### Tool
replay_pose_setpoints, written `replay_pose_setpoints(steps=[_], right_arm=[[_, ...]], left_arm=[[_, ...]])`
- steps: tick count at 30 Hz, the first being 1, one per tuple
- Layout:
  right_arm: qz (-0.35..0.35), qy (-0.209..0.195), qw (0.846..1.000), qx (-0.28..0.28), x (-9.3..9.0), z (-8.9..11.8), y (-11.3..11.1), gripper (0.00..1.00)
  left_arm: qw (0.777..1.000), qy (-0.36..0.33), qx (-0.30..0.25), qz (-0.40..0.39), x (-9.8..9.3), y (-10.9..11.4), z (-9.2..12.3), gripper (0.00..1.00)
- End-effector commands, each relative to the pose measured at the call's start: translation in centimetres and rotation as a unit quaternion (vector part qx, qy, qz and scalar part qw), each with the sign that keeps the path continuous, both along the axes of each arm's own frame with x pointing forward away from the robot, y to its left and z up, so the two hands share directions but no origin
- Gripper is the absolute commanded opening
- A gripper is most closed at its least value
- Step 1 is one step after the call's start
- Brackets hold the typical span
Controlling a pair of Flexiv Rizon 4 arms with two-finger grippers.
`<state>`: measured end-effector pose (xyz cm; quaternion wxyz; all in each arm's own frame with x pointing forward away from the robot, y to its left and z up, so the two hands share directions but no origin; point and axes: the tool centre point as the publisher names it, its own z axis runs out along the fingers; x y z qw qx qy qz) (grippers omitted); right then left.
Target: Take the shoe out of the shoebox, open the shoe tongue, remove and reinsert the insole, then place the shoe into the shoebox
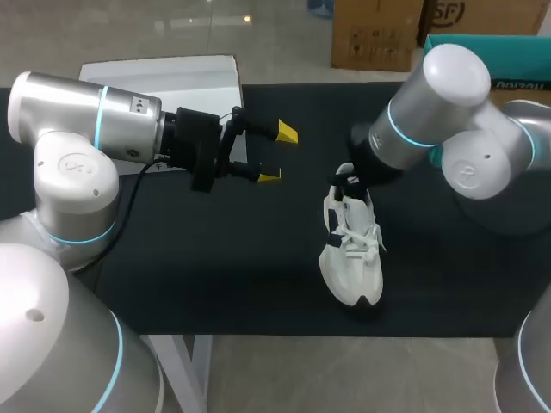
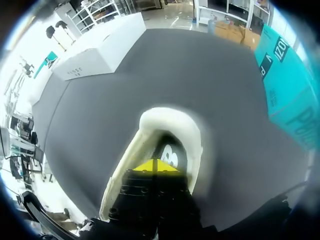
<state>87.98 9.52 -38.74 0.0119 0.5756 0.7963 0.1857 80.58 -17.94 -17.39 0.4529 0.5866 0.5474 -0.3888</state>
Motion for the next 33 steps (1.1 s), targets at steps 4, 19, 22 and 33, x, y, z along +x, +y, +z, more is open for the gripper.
replay_pose_setpoints(steps=[4,19,22,33], right_arm=[[-0.001,0.021,1.0,-0.008,-0.7,-3.4,0.1,0.0],[-0.009,-0.008,1.0,-0.025,-0.6,0.2,-0.8,0.0],[-0.01,-0.021,0.999,-0.035,-0.8,1.4,-1.2,0.0],[0.007,-0.001,0.998,-0.055,-0.6,-0.6,-1.2,0.0]], left_arm=[[1.0,0.0,0.002,0.0,0.0,0.0,0.0,1.0],[1.0,0.0,0.002,0.0,0.0,0.0,0.0,1.0],[1.0,0.0,0.002,0.0,0.0,0.0,0.0,1.0],[1.0,0.0,0.002,0.0,0.0,0.0,0.0,1.0]])
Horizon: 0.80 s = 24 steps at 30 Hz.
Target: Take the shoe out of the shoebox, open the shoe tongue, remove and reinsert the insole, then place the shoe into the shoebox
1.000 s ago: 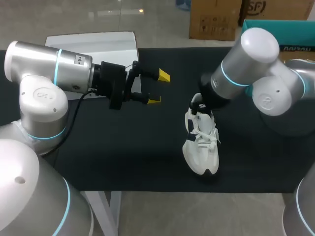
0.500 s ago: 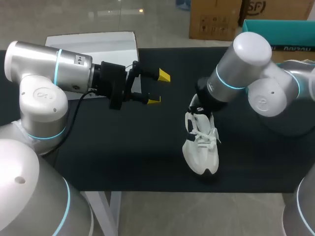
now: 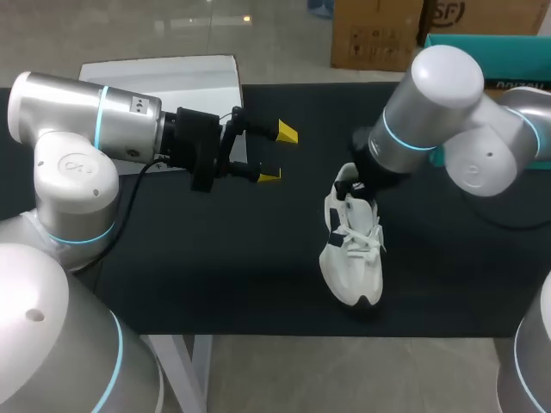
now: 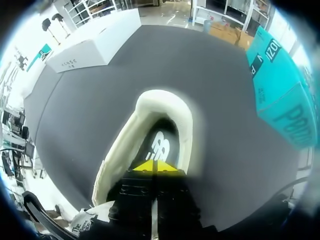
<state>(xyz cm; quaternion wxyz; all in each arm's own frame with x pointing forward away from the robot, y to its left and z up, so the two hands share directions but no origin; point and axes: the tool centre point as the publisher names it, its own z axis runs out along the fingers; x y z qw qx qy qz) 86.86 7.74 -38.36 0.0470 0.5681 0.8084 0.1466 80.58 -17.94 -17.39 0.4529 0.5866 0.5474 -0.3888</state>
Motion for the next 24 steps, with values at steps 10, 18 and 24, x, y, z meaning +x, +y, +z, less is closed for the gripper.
replay_pose_setpoints(steps=[10,18,24], right_arm=[[0.016,0.034,0.999,-0.011,-0.2,-3.2,1.6,0.0],[-0.006,0.054,0.998,-0.021,-0.6,0.4,0.4,0.0],[-0.004,0.053,0.998,-0.021,0.5,2.6,0.2,0.0]], left_arm=[[1.0,0.0,0.002,0.0,0.0,0.0,0.0,1.0],[1.0,0.0,0.002,0.0,0.0,0.0,0.0,1.0],[1.0,0.0,0.002,0.0,0.0,0.0,0.0,1.0]])
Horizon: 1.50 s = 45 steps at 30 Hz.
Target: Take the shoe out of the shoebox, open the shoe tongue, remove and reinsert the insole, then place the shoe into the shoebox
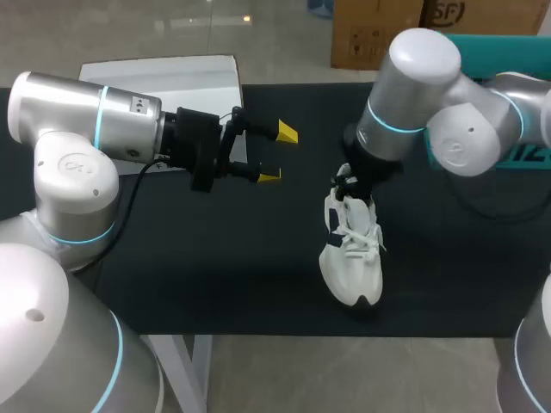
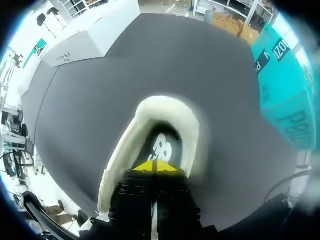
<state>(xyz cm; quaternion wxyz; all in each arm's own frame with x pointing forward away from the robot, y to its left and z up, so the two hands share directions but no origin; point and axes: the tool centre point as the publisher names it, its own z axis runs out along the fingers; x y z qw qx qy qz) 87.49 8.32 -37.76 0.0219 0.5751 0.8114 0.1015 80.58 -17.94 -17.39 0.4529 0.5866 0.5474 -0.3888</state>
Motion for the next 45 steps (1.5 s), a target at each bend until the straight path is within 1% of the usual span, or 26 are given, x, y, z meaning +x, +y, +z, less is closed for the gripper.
replay_pose_setpoints(steps=[1,2,3,22,23,25,28,29,31,32,34,35,37,38,39,40,41,42,45], right_arm=[[-0.004,0.017,1.0,0.014,0.0,2.0,-0.4,0.18],[-0.004,0.017,1.0,0.014,0.0,2.0,-0.4,0.46],[-0.004,0.017,1.0,0.014,0.0,2.0,-0.4,1.0],[-0.004,0.017,1.0,0.014,0.0,2.0,-0.4,1.0],[-0.005,0.004,1.0,0.008,0.2,2.8,-0.3,1.0],[-0.01,-0.002,1.0,0.014,-0.3,3.3,0.3,1.0],[-0.019,-0.008,1.0,0.012,-0.8,3.1,1.0,1.0],[-0.025,-0.011,0.999,0.022,-0.9,3.2,1.1,1.0],[-0.035,-0.006,0.999,0.019,-1.3,3.2,1.4,1.0],[-0.038,-0.007,0.999,0.027,-1.4,3.2,1.6,1.0],[-0.045,-0.001,0.999,0.023,-1.7,3.2,1.8,0.78],[-0.048,-0.003,0.999,0.02,-1.8,3.1,1.9,0.8],[-0.052,-0.002,0.999,0.013,-1.9,2.9,1.9,0.79],[-0.054,-0.003,0.998,0.015,-1.9,2.9,1.9,0.69],[-0.057,-0.006,0.998,0.013,-1.9,2.9,2.0,0.56],[-0.056,-0.006,0.998,0.008,-1.8,2.9,2.0,0.38],[-0.056,-0.005,0.998,0.01,-1.9,2.9,2.1,0.25],[-0.06,-0.008,0.998,0.011,-1.6,3.1,2.1,0.0],[-0.061,-0.009,0.998,0.018,-1.1,3.6,2.3,0.0]], left_arm=[[1.0,0.0,0.002,0.0,0.0,0.0,0.0,1.0],[1.0,0.0,0.002,0.0,0.0,0.0,0.0,1.0],[1.0,0.0,0.002,0.0,0.0,0.0,0.0,1.0],[1.0,0.0,0.002,0.0,0.0,0.0,0.0,1.0],[1.0,0.0,0.002,0.0,0.0,0.0,0.0,1.0],[1.0,0.0,0.002,0.0,0.0,0.0,0.0,1.0],[1.0,0.0,0.002,0.0,0.0,0.0,0.0,1.0],[1.0,0.0,0.002,0.0,0.0,0.0,0.0,1.0],[1.0,0.0,0.002,0.0,0.0,0.0,0.0,1.0],[1.0,0.0,0.002,0.0,0.0,0.0,0.0,1.0],[1.0,0.0,0.002,0.0,0.0,0.0,0.0,1.0],[1.0,0.0,0.002,0.0,0.0,0.0,0.0,1.0],[1.0,0.0,0.002,0.0,0.0,0.0,0.0,1.0],[1.0,0.0,0.002,0.0,0.0,0.0,0.0,1.0],[1.0,0.0,0.002,0.0,0.0,0.0,0.0,1.0],[1.0,0.0,0.002,0.0,0.0,0.0,0.0,1.0],[1.0,0.0,0.002,0.0,0.0,0.0,0.0,1.0],[1.0,0.0,0.002,0.0,0.0,0.0,0.0,1.0],[1.0,0.0,0.002,0.0,0.0,0.0,0.0,1.0]])
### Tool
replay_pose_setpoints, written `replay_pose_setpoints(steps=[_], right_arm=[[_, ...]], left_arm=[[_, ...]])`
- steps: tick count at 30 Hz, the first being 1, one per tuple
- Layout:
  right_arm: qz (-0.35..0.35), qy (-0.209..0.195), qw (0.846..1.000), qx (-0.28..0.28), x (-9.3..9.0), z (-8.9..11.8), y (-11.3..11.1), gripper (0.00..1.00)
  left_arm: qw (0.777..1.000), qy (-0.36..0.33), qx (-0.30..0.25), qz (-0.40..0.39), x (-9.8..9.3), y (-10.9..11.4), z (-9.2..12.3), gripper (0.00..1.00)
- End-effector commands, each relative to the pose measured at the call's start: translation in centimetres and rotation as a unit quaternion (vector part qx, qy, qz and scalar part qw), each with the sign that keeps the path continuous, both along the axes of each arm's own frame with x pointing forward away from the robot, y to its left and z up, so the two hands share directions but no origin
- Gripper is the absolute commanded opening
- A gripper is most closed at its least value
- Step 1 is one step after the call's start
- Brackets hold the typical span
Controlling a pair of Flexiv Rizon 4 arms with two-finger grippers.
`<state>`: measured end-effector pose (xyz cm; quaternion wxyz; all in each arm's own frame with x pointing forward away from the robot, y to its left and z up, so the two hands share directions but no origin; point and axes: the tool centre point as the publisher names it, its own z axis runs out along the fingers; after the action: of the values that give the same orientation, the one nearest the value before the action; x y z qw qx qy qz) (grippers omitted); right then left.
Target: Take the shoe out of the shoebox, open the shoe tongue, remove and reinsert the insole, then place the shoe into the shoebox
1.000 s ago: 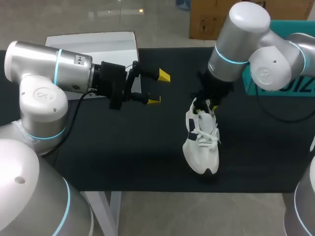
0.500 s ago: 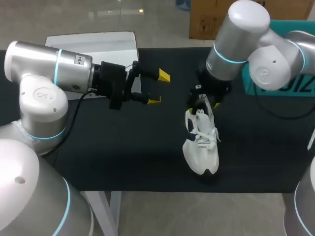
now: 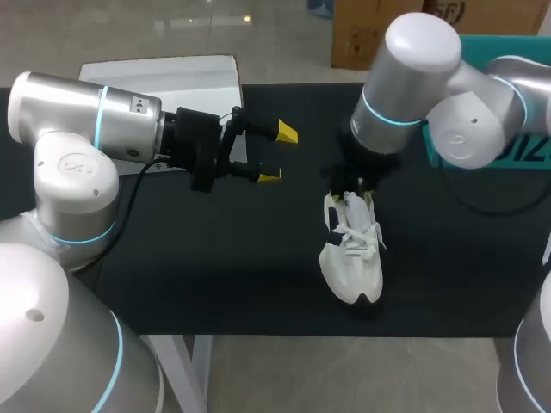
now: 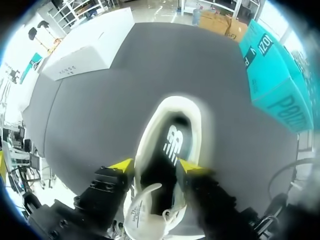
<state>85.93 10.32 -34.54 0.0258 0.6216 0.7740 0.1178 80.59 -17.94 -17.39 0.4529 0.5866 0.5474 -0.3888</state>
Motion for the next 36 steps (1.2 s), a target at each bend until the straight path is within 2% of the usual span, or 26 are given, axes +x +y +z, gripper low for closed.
replay_pose_setpoints(steps=[1,6,10,17,21,25,29,36], right_arm=[[-0.003,-0.002,1.0,0.002,0.7,0.7,0.3,0.0],[-0.008,0.002,1.0,0.004,1.4,0.9,0.6,0.0],[-0.023,0.002,1.0,-0.02,1.9,0.2,0.3,0.0],[-0.057,0.035,0.996,-0.055,2.1,-1.2,-0.6,0.0],[-0.072,0.056,0.993,-0.07,1.6,-1.2,-0.7,0.0],[-0.081,0.077,0.99,-0.082,0.3,-1.2,-0.7,0.0],[-0.083,0.102,0.989,-0.069,-1.0,-1.4,-1.3,0.0],[-0.083,0.112,0.989,-0.055,-3.2,-1.6,-1.6,0.0]], left_arm=[[1.0,0.0,0.002,0.0,0.0,0.0,0.0,1.0],[1.0,0.0,0.002,0.0,0.0,0.0,0.0,1.0],[1.0,0.0,0.002,0.0,0.0,0.0,0.0,1.0],[1.0,0.0,0.002,0.0,0.0,0.0,0.0,1.0],[1.0,0.0,0.002,0.0,0.0,0.0,0.0,1.0],[1.0,0.0,0.002,0.0,0.0,0.0,0.0,1.0],[1.0,0.0,0.002,0.0,0.0,0.0,0.0,1.0],[1.0,0.0,0.002,0.0,0.0,0.0,0.0,1.0]])
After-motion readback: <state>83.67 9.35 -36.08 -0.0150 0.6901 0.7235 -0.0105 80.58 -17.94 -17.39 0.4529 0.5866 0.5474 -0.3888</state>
